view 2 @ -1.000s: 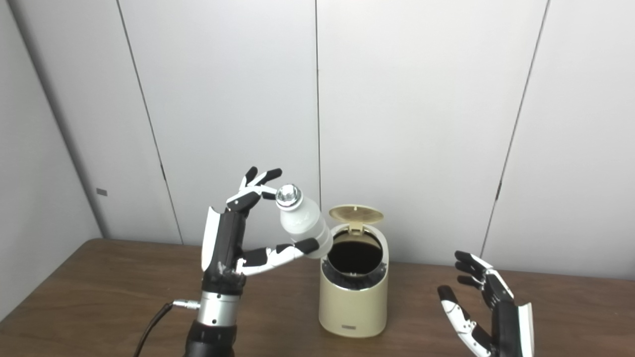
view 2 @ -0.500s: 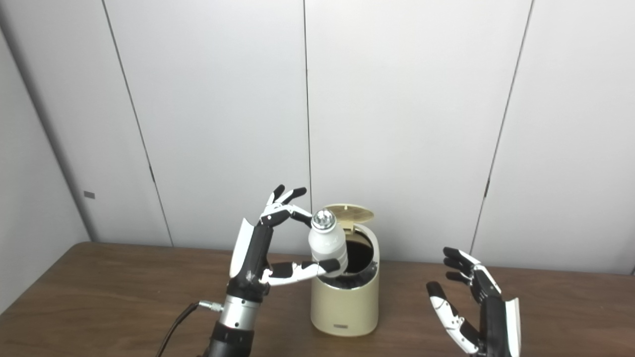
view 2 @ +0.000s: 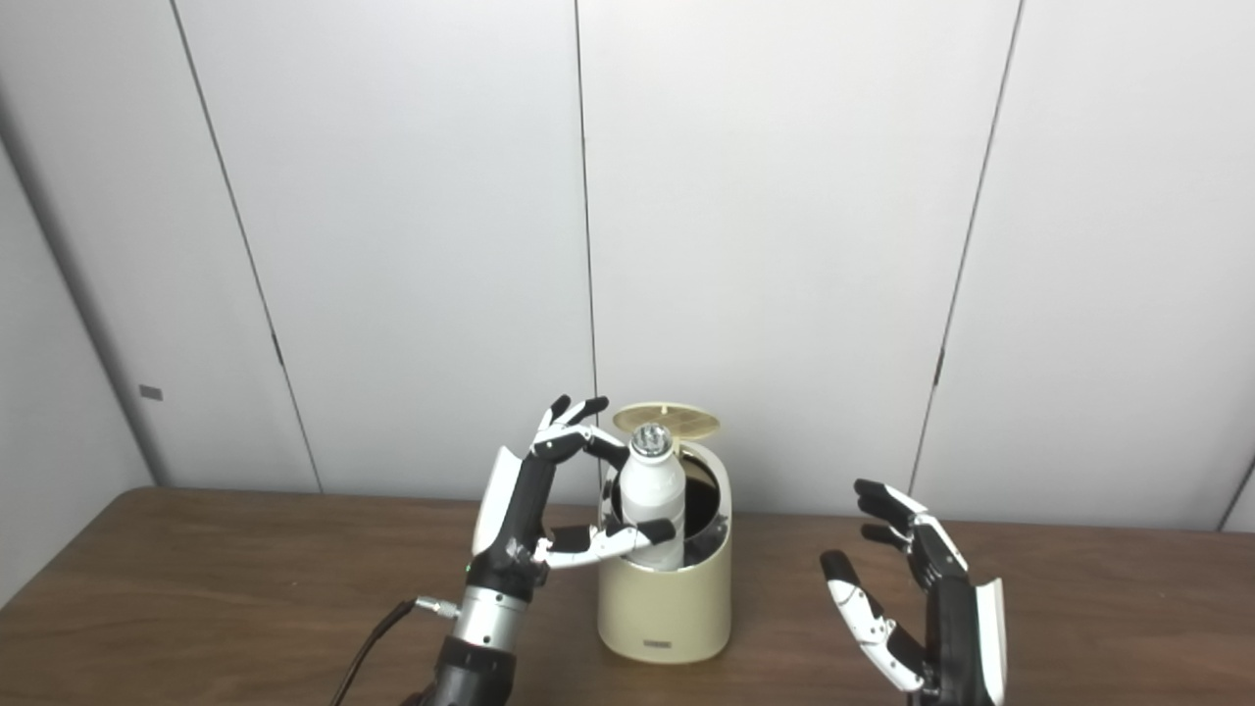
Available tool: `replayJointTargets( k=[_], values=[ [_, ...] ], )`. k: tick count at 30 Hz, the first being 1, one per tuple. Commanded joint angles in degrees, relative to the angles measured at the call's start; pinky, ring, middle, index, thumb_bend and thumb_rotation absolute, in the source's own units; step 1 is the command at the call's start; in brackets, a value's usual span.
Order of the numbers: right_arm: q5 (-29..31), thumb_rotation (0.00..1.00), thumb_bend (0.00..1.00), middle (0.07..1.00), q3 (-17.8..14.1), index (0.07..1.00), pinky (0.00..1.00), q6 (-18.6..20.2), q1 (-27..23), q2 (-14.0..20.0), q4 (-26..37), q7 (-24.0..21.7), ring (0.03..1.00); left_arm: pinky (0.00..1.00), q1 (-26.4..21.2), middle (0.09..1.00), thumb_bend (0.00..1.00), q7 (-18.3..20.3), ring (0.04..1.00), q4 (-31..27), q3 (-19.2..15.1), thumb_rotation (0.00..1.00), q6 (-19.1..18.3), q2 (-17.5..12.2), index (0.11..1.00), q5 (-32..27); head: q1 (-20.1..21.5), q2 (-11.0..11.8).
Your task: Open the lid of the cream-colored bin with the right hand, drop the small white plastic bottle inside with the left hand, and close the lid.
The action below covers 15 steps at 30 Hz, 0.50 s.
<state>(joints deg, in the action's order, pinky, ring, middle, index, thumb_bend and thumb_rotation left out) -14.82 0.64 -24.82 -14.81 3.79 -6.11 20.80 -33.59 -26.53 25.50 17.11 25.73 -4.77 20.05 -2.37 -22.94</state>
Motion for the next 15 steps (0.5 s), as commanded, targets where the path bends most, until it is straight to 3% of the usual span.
replayJointTargets(
  k=[1,8,15],
  values=[
    [-0.6,0.46,0.31,0.769,0.0,0.725,0.66,-2.1,-1.5,-0.3,1.6,0.5,0.748,1.0,-3.4,0.506,0.52,-1.2,0.874,-0.4,0.4,0.0,1.2,-0.7,0.45,-0.2,0.4,0.2],
    [-0.8,0.45,0.31,0.758,1.0,0.712,0.67,-2.0,-1.5,-0.2,1.7,1.3,0.747,1.0,-5.2,0.471,0.52,-3.6,0.856,1.5,2.2,0.0,1.2,-1.5,0.496,0.8,0.7,0.3],
    [-2.4,0.48,0.31,0.756,1.2,0.72,0.66,-2.1,-1.7,-0.2,1.1,2.5,0.736,1.0,-7.0,0.509,0.52,-4.8,0.84,1.9,3.2,0.0,1.2,-2.1,0.455,0.6,1.1,0.8]
  ],
)
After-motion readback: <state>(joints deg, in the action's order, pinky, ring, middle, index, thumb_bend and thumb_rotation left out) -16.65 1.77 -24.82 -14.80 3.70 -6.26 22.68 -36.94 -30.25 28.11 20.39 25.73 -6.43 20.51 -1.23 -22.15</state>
